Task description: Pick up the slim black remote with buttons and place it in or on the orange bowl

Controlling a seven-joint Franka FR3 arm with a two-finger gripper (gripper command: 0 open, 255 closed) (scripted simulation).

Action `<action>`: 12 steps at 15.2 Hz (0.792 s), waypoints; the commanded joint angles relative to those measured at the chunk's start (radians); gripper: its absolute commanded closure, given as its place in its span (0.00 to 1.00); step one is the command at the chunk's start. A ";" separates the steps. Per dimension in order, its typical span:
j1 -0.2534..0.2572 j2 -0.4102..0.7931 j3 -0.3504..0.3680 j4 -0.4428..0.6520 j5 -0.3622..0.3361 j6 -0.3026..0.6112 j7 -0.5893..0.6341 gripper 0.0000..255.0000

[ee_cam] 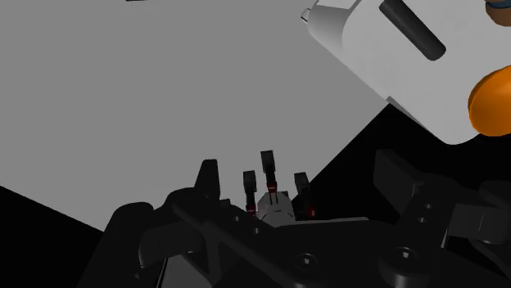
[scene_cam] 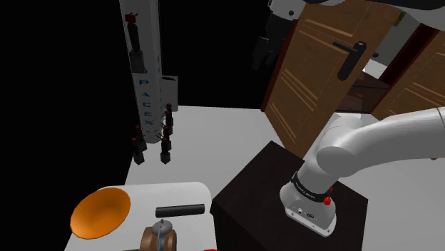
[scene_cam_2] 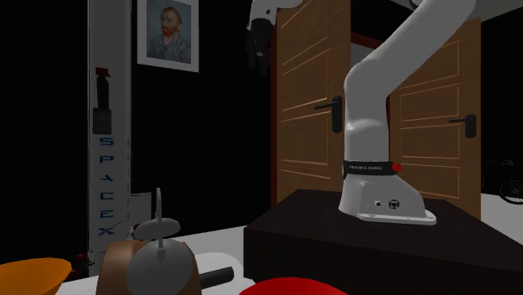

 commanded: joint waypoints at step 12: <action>0.113 0.133 0.072 -0.210 0.062 0.305 -0.038 0.00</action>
